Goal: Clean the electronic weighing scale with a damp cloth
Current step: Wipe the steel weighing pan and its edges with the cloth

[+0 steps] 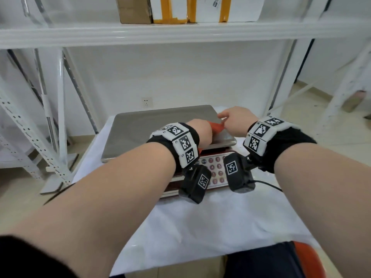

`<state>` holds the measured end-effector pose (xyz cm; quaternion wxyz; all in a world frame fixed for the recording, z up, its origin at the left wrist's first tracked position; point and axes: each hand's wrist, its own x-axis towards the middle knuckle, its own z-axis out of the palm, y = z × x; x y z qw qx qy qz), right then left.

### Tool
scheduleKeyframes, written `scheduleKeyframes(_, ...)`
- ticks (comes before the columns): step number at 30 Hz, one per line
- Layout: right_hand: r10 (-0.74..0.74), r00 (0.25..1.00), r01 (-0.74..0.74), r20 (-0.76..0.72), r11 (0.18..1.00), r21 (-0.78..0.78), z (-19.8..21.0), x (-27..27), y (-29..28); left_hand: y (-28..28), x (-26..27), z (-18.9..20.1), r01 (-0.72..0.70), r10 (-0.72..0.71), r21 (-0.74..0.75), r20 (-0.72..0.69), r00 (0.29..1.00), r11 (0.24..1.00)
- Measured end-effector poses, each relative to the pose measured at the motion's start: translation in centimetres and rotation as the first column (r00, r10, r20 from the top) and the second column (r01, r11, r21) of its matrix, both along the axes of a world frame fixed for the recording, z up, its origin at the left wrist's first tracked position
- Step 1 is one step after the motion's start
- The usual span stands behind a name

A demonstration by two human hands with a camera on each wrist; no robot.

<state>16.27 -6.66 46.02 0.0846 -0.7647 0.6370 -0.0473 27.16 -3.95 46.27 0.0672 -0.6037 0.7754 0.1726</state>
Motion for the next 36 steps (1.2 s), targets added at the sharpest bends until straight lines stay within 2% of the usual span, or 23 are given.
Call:
scheduleKeyframes(3, -0.046, 0.999, 0.046, 0.024, 0.999, 0.000, -0.1, -1.0, 0.0, -0.1, -2.1, 0.6, 0.068, -0.065, -0.024, 0.109, 0.992, 0.997)
scheduleKeyframes(7, -0.067, 0.997, 0.067, 0.031, 0.998, -0.001, 0.1, -1.5, 0.4, -0.1, -2.9, 0.2, 0.049, -0.044, -0.043, 0.110, 0.993, 0.998)
scheduleKeyframes(13, -0.083, 0.996, 0.082, 0.040, 0.996, 0.029, 0.5, -1.3, 0.7, -0.6, -1.9, -0.6, 0.139, -0.130, -0.070, 0.116, 0.985, 0.988)
scheduleKeyframes(20, -0.039, 0.999, 0.038, 0.033, 0.999, 0.035, 0.4, -0.3, 0.3, 0.1, 0.0, -0.7, 0.189, -0.192, -0.077, -0.028, 0.981, 0.979)
scheduleKeyframes(23, -0.030, 0.999, 0.029, 0.033, 0.999, 0.027, 0.4, 0.1, 0.3, 0.1, 1.3, -0.5, 0.145, -0.146, -0.018, -0.111, 0.983, 0.989)
scheduleKeyframes(26, -0.038, 0.995, 0.037, 0.090, 0.999, 0.011, 0.5, 0.4, 0.2, -0.3, 4.0, -0.7, 0.059, -0.037, 0.058, -0.319, 0.947, 0.997)
scheduleKeyframes(27, -0.041, 0.993, 0.041, 0.111, 0.999, 0.003, 0.5, 0.7, 0.1, -0.4, 5.1, -0.8, 0.009, 0.028, 0.083, -0.436, 0.900, 0.997)
scheduleKeyframes(28, -0.042, 0.991, 0.043, 0.126, 0.999, -0.005, 0.5, 0.9, -0.1, -0.4, 6.1, -1.0, -0.048, 0.110, 0.123, -0.568, 0.815, 0.991)
scheduleKeyframes(30, -0.038, 0.989, 0.040, 0.142, 0.999, -0.011, 0.5, 1.6, -0.3, -0.3, 7.9, -1.0, -0.128, 0.265, 0.235, -0.780, 0.567, 0.964)
scheduleKeyframes(31, -0.035, 0.986, 0.037, 0.164, 0.999, -0.011, 0.5, 1.9, -0.4, -0.3, 8.6, -1.0, -0.144, 0.317, 0.283, -0.832, 0.456, 0.948)
scheduleKeyframes(33, -0.022, 0.974, 0.025, 0.224, 1.000, -0.015, 0.8, 2.9, -0.3, -0.2, 9.8, -0.9, -0.146, 0.375, 0.347, -0.880, 0.291, 0.926)
scheduleKeyframes(36, 0.002, 0.922, -0.004, 0.387, 1.000, 0.005, 0.7, 4.1, -0.4, -0.3, 11.3, -0.8, -0.118, 0.442, 0.429, -0.887, 0.132, 0.895)
